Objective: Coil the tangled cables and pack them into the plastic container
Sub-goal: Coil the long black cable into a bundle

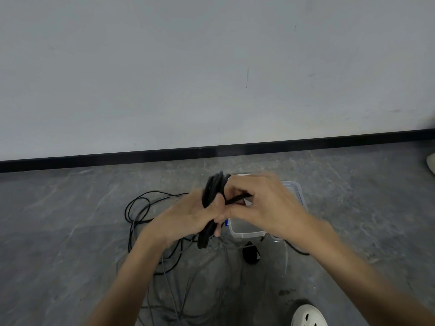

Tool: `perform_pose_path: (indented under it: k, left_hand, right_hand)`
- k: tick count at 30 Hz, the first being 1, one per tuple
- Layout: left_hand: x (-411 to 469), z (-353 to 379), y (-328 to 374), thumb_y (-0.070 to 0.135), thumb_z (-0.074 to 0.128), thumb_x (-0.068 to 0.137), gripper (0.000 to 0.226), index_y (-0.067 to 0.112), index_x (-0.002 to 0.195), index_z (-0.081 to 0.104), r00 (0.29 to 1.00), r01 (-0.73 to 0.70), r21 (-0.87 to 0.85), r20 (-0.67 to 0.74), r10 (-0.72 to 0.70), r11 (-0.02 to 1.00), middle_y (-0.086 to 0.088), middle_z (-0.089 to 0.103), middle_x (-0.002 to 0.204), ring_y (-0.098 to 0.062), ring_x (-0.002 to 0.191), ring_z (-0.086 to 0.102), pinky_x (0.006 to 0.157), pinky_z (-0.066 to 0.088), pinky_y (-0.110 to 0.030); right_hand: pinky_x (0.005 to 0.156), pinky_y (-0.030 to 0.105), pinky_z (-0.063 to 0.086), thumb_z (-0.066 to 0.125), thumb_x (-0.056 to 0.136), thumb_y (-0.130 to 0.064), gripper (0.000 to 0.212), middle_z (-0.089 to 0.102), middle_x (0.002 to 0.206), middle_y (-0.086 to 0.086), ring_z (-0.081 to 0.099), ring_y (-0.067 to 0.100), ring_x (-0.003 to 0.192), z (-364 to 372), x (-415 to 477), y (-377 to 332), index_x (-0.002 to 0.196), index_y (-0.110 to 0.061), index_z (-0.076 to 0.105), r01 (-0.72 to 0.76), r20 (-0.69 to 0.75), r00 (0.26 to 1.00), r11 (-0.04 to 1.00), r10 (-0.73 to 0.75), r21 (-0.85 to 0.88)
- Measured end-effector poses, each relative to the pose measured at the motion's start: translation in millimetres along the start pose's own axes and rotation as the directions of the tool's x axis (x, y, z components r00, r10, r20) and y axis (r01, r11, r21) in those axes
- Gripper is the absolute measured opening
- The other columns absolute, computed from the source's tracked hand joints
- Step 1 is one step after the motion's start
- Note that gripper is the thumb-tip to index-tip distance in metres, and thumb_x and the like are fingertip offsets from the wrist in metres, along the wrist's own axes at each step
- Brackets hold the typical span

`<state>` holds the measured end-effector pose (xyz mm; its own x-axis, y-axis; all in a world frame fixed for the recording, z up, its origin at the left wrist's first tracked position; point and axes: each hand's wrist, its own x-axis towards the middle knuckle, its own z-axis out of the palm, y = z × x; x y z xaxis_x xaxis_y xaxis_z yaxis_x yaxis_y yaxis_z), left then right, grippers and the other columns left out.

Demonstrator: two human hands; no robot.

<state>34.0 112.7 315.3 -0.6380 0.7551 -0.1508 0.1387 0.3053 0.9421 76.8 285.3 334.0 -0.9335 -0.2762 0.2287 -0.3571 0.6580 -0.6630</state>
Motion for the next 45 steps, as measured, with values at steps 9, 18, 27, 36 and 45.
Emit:
perform_pose_path:
  k: [9, 18, 27, 36, 45]
  left_hand:
    - [2, -5, 1, 0.013, 0.073, 0.083, 0.034, 0.043, 0.068, 0.066, 0.993, 0.014, -0.08, 0.117, -0.005, 0.997, 0.009, 0.059, 0.056, -0.005, 0.056, 0.056, 0.058, 0.045, -0.015]
    - [1, -1, 0, 0.025, 0.064, 0.081, 0.017, 0.009, 0.079, 0.059, 0.996, 0.071, -0.195, 0.06, -0.061, 0.978, 0.0, 0.054, 0.053, -0.011, 0.051, 0.051, 0.058, 0.044, -0.02]
    - [3, -9, -8, 0.086, 0.063, 0.055, 0.066, 0.025, 0.08, 0.058, 0.999, 0.052, -0.089, 0.012, -0.051, 0.995, 0.002, 0.057, 0.063, -0.012, 0.059, 0.058, 0.063, 0.046, -0.022]
    - [2, -1, -3, 0.033, 0.067, 0.073, 0.027, 0.012, 0.088, 0.059, 0.983, 0.094, -0.189, 0.17, -0.062, 0.977, 0.0, 0.058, 0.056, -0.01, 0.059, 0.055, 0.065, 0.046, -0.019]
    - [3, 7, -6, 0.024, 0.058, 0.086, 0.037, -0.011, 0.083, 0.047, 0.966, 0.063, -0.489, 0.25, 0.07, 0.87, 0.004, 0.045, 0.053, -0.008, 0.039, 0.041, 0.053, 0.032, -0.03]
  right_hand:
    - [0.064, 0.012, 0.043, 0.074, 0.079, -0.003, 0.007, 0.064, 0.076, -0.011, 0.056, -0.003, 0.069, -3, -1, 2, 0.084, -0.006, 0.07, 0.024, 0.017, 1.0, 0.995, -0.025, 0.094]
    - [0.068, 0.038, 0.051, 0.07, 0.083, -0.011, 0.01, 0.068, 0.082, 0.005, 0.064, 0.019, 0.074, -8, 1, 13, 0.088, -0.002, 0.07, 0.123, -0.12, 0.985, 0.992, -0.126, -0.036]
    - [0.07, 0.009, 0.039, 0.07, 0.083, 0.001, 0.002, 0.064, 0.08, 0.002, 0.054, 0.005, 0.074, -7, 2, 7, 0.084, -0.001, 0.069, 0.175, -0.226, 0.958, 0.984, -0.176, -0.024]
    - [0.068, 0.009, 0.038, 0.069, 0.082, 0.003, 0.006, 0.065, 0.079, 0.003, 0.055, 0.005, 0.072, -14, 7, 14, 0.08, -0.002, 0.073, 0.14, -0.248, 0.961, 0.988, -0.121, 0.061]
    - [0.079, 0.03, 0.053, 0.059, 0.091, 0.001, 0.017, 0.072, 0.09, 0.008, 0.067, 0.013, 0.085, -14, 8, 28, 0.099, -0.002, 0.073, 0.079, -0.161, 0.985, 0.992, -0.062, 0.1]
